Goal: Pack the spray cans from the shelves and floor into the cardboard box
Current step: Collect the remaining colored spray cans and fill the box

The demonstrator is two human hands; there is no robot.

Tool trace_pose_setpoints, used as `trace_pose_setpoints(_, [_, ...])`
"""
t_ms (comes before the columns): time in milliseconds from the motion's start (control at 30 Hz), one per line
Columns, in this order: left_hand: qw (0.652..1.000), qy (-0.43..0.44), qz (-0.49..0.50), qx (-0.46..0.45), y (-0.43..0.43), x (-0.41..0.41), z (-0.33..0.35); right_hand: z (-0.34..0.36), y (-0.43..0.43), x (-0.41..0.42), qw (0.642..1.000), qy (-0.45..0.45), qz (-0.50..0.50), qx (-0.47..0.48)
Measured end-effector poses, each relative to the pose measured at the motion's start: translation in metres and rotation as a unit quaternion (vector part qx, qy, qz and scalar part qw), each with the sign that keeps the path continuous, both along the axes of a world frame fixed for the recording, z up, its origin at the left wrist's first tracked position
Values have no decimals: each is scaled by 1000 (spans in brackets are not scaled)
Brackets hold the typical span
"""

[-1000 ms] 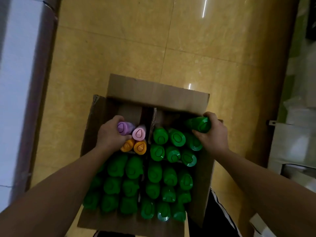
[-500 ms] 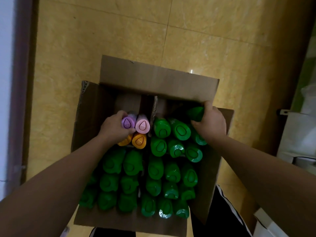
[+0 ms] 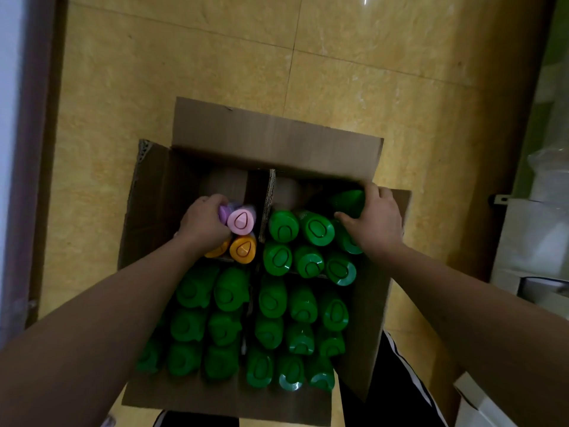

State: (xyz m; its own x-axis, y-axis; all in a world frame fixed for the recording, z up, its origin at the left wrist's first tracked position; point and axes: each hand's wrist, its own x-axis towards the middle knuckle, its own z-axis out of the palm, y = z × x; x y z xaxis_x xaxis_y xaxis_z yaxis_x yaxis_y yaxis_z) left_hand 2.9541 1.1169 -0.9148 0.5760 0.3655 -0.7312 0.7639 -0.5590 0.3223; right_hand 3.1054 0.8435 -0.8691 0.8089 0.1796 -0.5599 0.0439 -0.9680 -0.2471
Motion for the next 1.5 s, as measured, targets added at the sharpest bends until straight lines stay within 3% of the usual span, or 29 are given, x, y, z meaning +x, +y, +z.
trace_pose_setpoints(267, [999,10,-15,46,-8,6,32,24,-3,-12,997,-42,57,-13])
trace_pose_setpoints(500, [995,-78,-25,54,-7,53,148,125,26,-6,995,-81,49,16])
trace_pose_setpoints(667, [983,-144,-83,75,-5,76,295,263,48,-16,991,-120,32,39])
trace_pose_setpoints(900, [939,-284,-115,159,0,92,590,521,59,-34,966,-241,23,96])
trace_pose_setpoints(1067, [872,-372,-160,273,-34,42,753,678,52,-49,920,-343,109,154])
trace_pose_setpoints(1233, [810,-405,-128,404,-56,-34,852,774,50,-89,860,-419,221,191])
trace_pose_setpoints(1500, [806,-281,-12,520,-73,-250,925,853,84,-203,771,-418,410,251])
